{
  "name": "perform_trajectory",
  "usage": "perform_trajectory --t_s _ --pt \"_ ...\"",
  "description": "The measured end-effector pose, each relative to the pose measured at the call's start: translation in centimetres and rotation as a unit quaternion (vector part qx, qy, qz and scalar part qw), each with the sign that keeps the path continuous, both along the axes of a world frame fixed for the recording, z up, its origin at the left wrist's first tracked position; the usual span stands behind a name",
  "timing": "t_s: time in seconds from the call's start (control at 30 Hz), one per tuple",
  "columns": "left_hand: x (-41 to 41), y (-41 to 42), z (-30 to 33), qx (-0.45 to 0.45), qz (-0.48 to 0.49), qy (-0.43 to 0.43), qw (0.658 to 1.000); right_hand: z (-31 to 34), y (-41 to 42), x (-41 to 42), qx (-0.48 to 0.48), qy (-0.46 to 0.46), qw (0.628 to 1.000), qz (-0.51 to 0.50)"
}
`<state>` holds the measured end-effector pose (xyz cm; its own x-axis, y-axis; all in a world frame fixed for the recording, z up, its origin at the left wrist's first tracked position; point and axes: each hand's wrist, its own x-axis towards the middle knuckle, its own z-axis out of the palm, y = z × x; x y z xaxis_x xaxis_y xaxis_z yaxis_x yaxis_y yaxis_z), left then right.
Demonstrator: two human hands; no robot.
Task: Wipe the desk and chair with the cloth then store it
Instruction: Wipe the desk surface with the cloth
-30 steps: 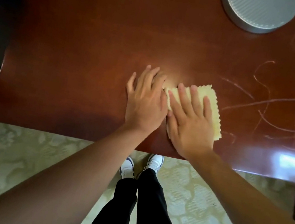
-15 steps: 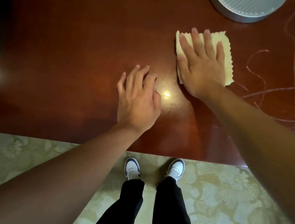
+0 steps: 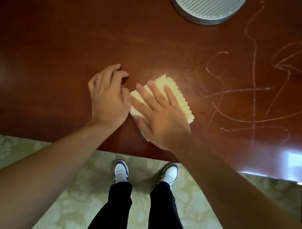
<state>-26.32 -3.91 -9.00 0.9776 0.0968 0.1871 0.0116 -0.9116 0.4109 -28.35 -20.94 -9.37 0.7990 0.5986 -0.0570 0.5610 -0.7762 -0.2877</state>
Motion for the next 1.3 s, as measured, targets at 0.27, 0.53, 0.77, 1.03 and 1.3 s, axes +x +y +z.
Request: perform_trajectory --t_s 0.27,0.53,0.77,1.03,1.3 --pt "1.0 -7.8 -1.1 0.050 0.056 0.047 0.996 1.3 -9.6 9.5 -0.092 0.037 0.990 -0.105" --pt "1.1 -7.9 -0.8 0.090 0.047 0.087 0.991 1.4 -6.4 -0.8 -0.083 0.030 0.995 -0.048" --pt "1.1 -7.9 -0.6 0.085 0.054 0.088 0.991 0.6 -9.1 3.0 -0.054 0.027 0.998 0.026" --pt "1.1 -8.1 -0.6 0.099 0.065 0.075 0.990 0.7 -10.2 9.4 -0.048 0.013 0.992 -0.117" --pt "0.9 -8.0 -0.8 0.095 0.064 0.075 0.991 0.8 -8.2 -2.4 -0.041 0.039 0.998 -0.008"
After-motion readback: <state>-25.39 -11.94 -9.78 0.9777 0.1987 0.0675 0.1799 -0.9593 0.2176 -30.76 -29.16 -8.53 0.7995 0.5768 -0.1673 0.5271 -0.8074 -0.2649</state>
